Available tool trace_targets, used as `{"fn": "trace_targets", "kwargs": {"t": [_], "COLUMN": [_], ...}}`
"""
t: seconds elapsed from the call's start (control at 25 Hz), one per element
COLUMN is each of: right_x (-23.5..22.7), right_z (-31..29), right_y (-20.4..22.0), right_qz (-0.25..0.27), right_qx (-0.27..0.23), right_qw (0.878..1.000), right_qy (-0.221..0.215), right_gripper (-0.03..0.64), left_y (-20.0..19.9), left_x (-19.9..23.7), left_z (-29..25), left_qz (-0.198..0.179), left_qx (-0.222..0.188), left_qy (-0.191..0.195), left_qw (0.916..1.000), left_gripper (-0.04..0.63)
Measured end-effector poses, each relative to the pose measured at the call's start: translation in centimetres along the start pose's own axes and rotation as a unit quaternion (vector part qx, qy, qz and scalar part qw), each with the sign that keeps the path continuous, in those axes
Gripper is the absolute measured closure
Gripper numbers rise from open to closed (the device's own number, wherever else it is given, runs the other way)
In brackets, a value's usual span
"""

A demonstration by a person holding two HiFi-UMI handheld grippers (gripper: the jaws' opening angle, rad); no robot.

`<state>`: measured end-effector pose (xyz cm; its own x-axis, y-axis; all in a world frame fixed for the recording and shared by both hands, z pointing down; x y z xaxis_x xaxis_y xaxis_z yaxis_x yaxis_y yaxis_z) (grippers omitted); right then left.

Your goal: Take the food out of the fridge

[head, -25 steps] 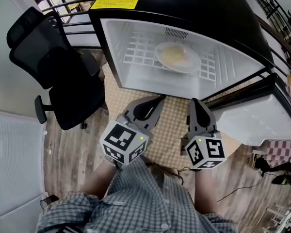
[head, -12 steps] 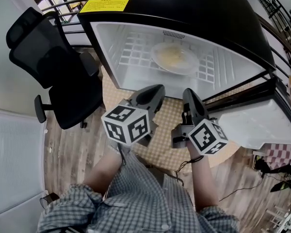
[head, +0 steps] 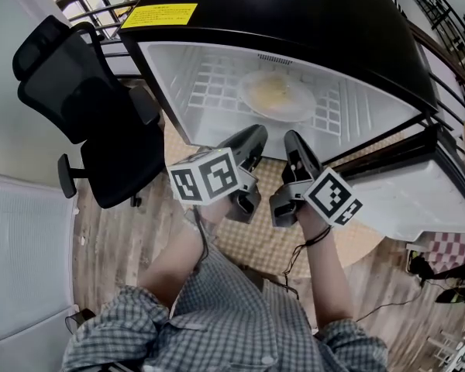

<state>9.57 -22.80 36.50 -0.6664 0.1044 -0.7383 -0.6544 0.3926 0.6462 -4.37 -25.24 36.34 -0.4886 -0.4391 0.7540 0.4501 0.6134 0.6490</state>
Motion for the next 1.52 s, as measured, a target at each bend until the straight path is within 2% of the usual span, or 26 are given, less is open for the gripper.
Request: {"fn": "trace_targets", "kwargs": {"t": [0.2, 0.24, 0.28, 0.32, 0.6, 0.96, 1.08, 1.32, 1.52], "right_x": [-0.1, -0.1, -0.1, -0.2, -0.8, -1.0, -1.2, -1.3, -0.9], "right_z": [-1.0, -1.2, -1.4, -1.5, -2.4, -2.9, -2.9, -2.8, -2.2], "right_y": [-0.3, -0.3, -0.3, -0.3, -1.1, -1.4, -1.5, -1.4, -1.2], "right_qz": [-0.021, -0.023, -0.026, -0.029, -0.057, -0.067, -0.078, -0.090, -0.093], "right_qx": [0.007, 0.010, 0.012, 0.013, 0.008, 0.010, 0.012, 0.017, 0.022], "right_qw": [1.000, 1.000, 1.000, 0.999, 0.998, 0.998, 0.997, 0.995, 0.995], "right_qy": [-0.006, -0.008, -0.009, -0.010, -0.011, -0.007, -0.012, -0.024, -0.028], "right_gripper": [0.603, 0.587, 0.544, 0.537, 0.537, 0.541, 0.549, 0.557, 0.558], "left_y": [-0.5, -0.5, -0.5, -0.5, -0.4, -0.9, -0.8, -0.8, -0.7], "left_x": [-0.3, -0.3, -0.3, -0.3, 0.4, 0.7, 0.9, 0.9, 0.5], "left_z": [-1.1, -1.3, -1.5, -1.7, -2.5, -3.3, -3.4, -3.4, -2.7], "left_qz": [0.036, 0.042, 0.048, 0.055, 0.104, 0.115, 0.113, 0.107, 0.126], "left_qx": [-0.012, -0.014, -0.014, -0.014, -0.026, -0.028, -0.024, -0.020, -0.021], "left_qy": [0.017, 0.020, 0.022, 0.023, 0.024, 0.012, 0.005, 0.004, 0.009], "left_qw": [0.9992, 0.9988, 0.9985, 0.9981, 0.9939, 0.9929, 0.9933, 0.9940, 0.9918], "left_gripper": [0.523, 0.517, 0.515, 0.511, 0.492, 0.494, 0.535, 0.537, 0.540]}}
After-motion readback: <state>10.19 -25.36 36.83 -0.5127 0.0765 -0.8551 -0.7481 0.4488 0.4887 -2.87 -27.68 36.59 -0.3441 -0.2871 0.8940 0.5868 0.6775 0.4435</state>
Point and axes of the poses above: the fingertips, and each gripper's own axes: z backward along the fingers, x to its left, y out of its underside, the point moved 6 cm from there along z, backward along the fingers, and after that the axes turned 4 degrees about y, right-handed, at the moved point
